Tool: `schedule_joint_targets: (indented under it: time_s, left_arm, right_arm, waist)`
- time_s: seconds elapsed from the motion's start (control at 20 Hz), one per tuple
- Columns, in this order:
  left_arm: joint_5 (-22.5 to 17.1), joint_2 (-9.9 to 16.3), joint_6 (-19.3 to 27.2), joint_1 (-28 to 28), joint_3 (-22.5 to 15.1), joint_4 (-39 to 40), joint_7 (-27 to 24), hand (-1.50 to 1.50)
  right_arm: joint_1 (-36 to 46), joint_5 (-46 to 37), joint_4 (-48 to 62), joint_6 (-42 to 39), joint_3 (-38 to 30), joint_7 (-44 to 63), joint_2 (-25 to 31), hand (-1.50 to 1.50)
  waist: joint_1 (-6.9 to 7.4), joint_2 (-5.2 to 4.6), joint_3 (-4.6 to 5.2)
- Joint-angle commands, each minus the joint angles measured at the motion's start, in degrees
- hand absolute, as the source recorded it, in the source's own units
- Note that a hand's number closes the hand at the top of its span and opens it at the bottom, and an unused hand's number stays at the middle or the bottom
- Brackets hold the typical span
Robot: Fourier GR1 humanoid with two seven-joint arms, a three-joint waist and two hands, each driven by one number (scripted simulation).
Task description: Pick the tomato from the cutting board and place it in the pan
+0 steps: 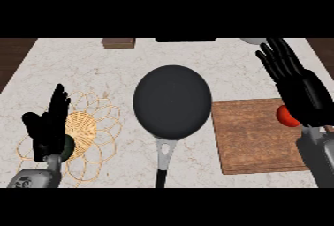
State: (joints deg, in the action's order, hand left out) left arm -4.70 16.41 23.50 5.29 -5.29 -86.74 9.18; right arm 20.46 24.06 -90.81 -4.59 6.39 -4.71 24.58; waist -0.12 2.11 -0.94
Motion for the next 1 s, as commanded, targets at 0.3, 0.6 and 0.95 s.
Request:
schedule_joint_targets:
  time_s: [0.3,0.6,0.95]
  left_arm:
    - [0.83,7.47,-4.69,-3.23,2.8,5.06,3.98,0.0]
    - [-0.34,11.72,-9.26,-4.21,4.14,6.06,4.97,0.0]
    - [1.99,9.48,-11.44,-0.36,4.42,12.13,2.51,0.0]
  right_arm:
    - [5.66,8.28,4.27,13.18,-24.75,-9.74,-1.22,-1.5]
    - [-9.68,-5.6,14.38,28.14,-26.0,-11.0,-1.62,1.5]
    - [-19.98,-14.56,-2.59,27.6,-19.7,-4.11,2.34,-1.5]
  waist:
    - [-6.12,1.09,-1.62]
    - [-2.25,-2.14,0.74]
    - [-0.53,-2.03,1.02]
